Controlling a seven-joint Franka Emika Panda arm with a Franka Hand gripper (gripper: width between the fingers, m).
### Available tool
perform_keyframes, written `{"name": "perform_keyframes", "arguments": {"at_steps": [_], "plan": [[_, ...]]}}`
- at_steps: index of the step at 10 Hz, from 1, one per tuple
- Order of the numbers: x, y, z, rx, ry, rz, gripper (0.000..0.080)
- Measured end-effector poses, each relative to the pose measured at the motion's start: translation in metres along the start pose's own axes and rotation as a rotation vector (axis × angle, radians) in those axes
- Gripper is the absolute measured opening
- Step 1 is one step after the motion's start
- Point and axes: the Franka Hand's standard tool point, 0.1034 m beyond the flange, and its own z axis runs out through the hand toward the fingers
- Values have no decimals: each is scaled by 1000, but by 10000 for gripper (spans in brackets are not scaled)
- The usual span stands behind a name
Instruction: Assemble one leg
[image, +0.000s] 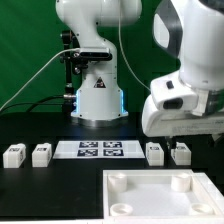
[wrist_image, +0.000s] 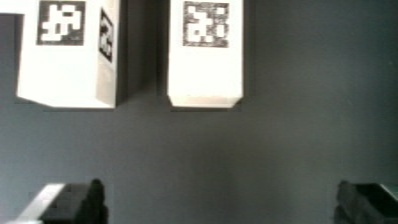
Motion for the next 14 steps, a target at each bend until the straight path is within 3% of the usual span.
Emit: {"name": "perform_keyframes", "arguments": {"at_steps": [4,11,14], "plan": [[-6,2,7,-26,-347,8,649],[-25,-10,37,-57,-356,-7,649],[-26,-12,52,-62,-372,-13,649]]}}
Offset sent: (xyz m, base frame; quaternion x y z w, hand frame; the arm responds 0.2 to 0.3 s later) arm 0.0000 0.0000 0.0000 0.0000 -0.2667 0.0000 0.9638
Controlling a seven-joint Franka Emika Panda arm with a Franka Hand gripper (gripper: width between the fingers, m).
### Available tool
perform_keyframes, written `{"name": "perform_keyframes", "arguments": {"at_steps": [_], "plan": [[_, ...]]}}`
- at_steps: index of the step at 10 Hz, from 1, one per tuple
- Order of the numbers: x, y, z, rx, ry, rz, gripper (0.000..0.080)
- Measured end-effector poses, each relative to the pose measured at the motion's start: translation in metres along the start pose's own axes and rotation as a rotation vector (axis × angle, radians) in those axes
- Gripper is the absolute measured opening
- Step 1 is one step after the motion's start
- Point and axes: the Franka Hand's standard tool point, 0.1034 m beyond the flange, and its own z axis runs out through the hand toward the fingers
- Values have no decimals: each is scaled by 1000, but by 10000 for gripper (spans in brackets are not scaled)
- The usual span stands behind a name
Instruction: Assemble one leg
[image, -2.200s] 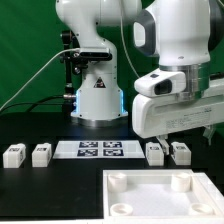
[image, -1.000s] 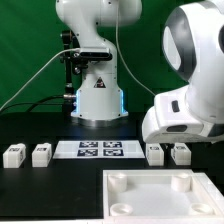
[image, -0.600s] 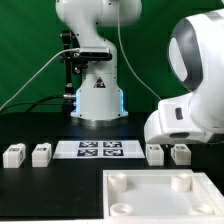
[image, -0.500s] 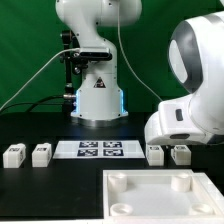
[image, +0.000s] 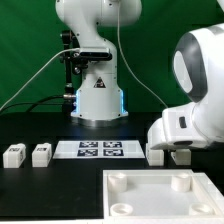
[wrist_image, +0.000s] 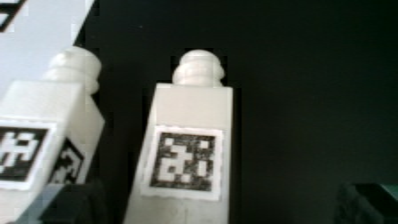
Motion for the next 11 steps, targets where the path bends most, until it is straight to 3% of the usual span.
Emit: {"name": "perform_keyframes", "arguments": {"at_steps": [4,7,11], "plan": [[3,1,7,1,-7,0,649],[3,1,8,1,-7,0,289],[3,1,8,1,-7,0,290]]}}
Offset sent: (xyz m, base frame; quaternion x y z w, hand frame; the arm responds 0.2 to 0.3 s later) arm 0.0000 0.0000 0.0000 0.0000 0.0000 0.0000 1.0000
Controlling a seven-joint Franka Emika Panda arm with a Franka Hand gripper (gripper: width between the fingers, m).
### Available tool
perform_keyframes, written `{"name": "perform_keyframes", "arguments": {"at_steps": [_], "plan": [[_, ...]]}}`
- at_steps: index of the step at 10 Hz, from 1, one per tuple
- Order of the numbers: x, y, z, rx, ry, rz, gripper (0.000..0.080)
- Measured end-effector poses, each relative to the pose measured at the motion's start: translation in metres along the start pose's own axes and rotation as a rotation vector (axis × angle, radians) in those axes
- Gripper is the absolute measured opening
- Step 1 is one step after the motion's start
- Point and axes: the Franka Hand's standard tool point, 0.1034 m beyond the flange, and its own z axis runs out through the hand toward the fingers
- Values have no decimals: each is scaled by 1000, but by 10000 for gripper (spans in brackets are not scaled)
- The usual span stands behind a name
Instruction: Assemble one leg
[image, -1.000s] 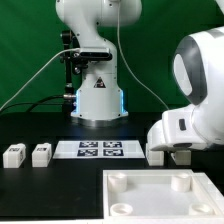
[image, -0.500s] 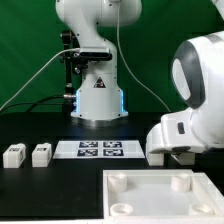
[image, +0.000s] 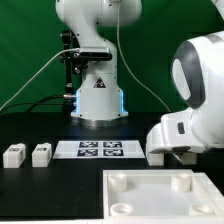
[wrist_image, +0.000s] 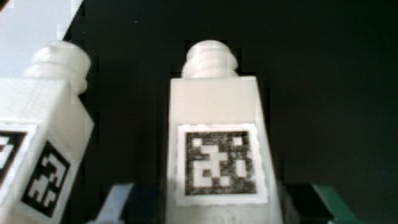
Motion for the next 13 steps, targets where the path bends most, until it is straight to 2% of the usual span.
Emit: {"name": "perform_keyframes", "arguments": {"at_steps": [5,7,8,10,11,12,13], "plan": [[0,2,-3,0,-2,-11,290],[-1,11,-48,13,48,-42,291],[-7,18,-66,18,40,-58,291],[-6,31,-112,48,244,-68,291],[-14,41,-132,54,323,-73,291],[-17,48,-159,66,464,-58,291],[-25,50,-173,66,569,-51,291]]}}
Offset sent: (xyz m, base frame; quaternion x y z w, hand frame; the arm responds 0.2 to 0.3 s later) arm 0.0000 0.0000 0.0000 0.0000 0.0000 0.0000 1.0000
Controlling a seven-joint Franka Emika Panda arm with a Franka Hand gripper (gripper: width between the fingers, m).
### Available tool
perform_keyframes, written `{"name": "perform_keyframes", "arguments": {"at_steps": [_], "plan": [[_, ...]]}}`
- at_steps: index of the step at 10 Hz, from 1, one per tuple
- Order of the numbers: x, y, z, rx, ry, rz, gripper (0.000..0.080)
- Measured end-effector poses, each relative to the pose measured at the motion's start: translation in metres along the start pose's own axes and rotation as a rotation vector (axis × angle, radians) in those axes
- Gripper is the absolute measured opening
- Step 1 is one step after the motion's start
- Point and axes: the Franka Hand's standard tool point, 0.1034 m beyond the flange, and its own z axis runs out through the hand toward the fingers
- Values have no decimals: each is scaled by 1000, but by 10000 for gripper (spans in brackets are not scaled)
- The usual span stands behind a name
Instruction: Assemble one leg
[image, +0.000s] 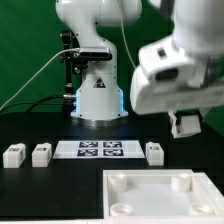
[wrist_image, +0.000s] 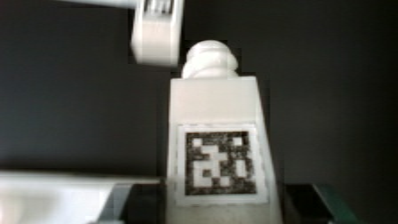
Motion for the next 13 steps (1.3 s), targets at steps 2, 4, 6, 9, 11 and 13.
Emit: {"name": "perform_keyframes", "arguments": {"at_steps": [2,4,6,9,11,13], "plan": [[8,-7,-21,0,203,11,291],[6,-4,-15,2,368,8,292],[9,-7,-16,16,588,-8,292],[50,21,-56,-22,581,-76,292],[90,27,-72,0,612,-72,292],[95,27,-70,12,625,-62,292]]}}
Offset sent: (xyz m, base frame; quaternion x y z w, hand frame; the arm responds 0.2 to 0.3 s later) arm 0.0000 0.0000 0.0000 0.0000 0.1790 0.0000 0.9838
